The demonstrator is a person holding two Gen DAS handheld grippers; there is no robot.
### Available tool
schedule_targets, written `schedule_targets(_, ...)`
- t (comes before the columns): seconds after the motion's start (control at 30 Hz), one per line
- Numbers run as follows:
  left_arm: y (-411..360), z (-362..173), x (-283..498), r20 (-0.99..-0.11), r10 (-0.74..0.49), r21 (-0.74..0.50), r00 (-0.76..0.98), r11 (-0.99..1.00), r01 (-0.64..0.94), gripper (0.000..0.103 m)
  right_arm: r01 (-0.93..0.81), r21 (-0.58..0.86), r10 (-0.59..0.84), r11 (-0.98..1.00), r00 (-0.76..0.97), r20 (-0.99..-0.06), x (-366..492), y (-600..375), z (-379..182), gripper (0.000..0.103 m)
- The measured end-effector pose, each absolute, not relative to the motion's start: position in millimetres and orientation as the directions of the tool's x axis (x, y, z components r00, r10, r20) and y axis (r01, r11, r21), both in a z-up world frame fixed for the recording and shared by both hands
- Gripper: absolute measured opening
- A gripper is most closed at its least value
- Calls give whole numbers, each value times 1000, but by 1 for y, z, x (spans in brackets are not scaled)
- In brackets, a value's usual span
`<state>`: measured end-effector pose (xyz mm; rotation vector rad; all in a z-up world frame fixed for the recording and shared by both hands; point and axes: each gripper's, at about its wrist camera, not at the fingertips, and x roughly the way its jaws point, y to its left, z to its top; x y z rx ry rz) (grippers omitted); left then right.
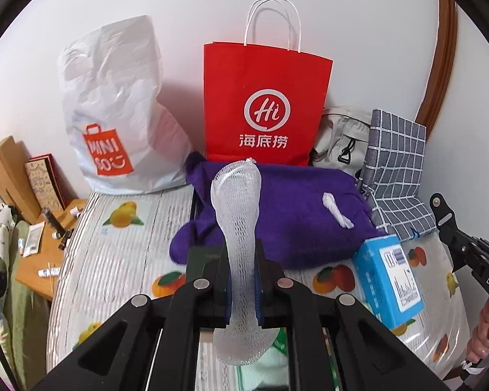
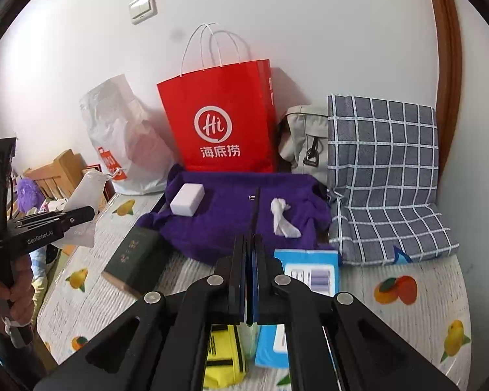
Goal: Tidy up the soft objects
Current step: 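Carry the mesh bag with the left gripper over the purple towel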
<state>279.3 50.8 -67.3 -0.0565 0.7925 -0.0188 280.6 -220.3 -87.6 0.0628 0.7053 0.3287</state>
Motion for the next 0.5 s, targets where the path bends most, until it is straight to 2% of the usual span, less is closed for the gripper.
schedule_targets(0.1,52,-69,296,-720,-38,-58,693,998,-5,10,-275,165,316,947,711,-628,296,-215,-88,3)
schedule_targets(0.2,56,-71,311,-731,-88,-109,677,994,12,10,-277,170,320,946,703,-635,313,-211,-91,3)
schedule_targets(0.5,56,-82,359,-757,-86,-114,648,993,-1,10,-262,213,337,941,690,-640,363,-204,-95,3)
